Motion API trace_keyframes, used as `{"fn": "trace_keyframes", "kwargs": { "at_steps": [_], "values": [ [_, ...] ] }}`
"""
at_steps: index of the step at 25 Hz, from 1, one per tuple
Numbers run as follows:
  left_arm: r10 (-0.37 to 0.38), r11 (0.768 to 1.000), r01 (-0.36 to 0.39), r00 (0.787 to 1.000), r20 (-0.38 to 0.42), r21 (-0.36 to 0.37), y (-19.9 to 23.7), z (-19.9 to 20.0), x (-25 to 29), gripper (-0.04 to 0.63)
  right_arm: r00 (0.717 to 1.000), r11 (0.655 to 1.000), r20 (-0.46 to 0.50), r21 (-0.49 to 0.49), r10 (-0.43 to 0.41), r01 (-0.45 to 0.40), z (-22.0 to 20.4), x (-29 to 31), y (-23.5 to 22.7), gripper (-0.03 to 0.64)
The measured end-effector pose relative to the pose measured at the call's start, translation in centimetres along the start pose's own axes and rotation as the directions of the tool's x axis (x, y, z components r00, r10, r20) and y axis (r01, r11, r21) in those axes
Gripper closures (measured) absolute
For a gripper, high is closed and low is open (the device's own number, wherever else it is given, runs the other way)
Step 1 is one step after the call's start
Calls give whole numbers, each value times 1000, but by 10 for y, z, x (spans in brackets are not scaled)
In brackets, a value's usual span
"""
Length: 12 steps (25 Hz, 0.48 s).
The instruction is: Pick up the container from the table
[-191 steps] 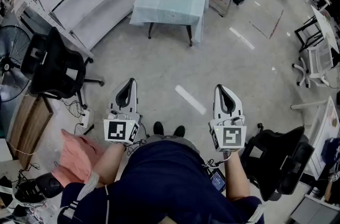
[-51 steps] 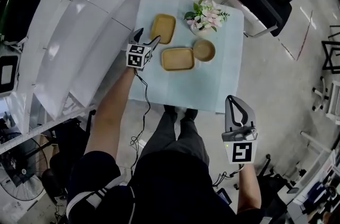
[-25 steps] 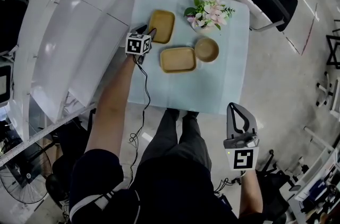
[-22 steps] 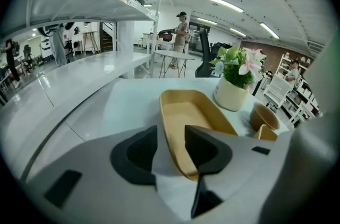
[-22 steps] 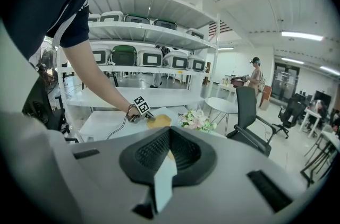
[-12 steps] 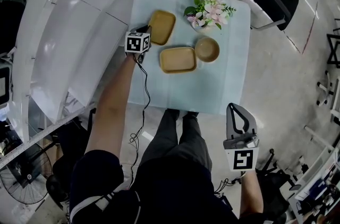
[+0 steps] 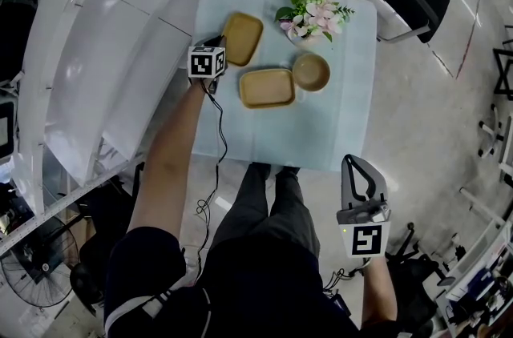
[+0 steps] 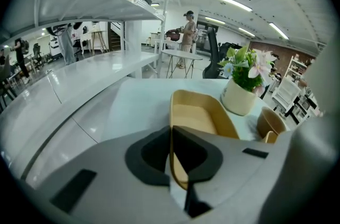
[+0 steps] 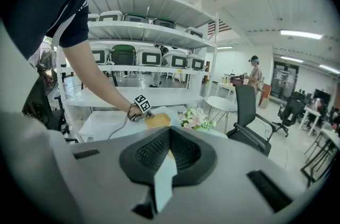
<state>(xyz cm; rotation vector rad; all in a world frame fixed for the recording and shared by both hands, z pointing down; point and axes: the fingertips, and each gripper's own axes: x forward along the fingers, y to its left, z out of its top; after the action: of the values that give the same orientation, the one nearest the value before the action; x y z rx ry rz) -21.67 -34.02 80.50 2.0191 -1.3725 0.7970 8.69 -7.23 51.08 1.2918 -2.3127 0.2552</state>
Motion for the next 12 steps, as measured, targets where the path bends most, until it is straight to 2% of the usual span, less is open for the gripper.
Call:
{"fn": "trace_keyframes", "kwargs": {
  "at_steps": [12],
  "values": [
    [53, 996, -46, 994, 96, -73, -5, 20, -50, 586, 999, 1000, 43, -18, 1, 0, 9, -12, 1, 617]
  ]
}}
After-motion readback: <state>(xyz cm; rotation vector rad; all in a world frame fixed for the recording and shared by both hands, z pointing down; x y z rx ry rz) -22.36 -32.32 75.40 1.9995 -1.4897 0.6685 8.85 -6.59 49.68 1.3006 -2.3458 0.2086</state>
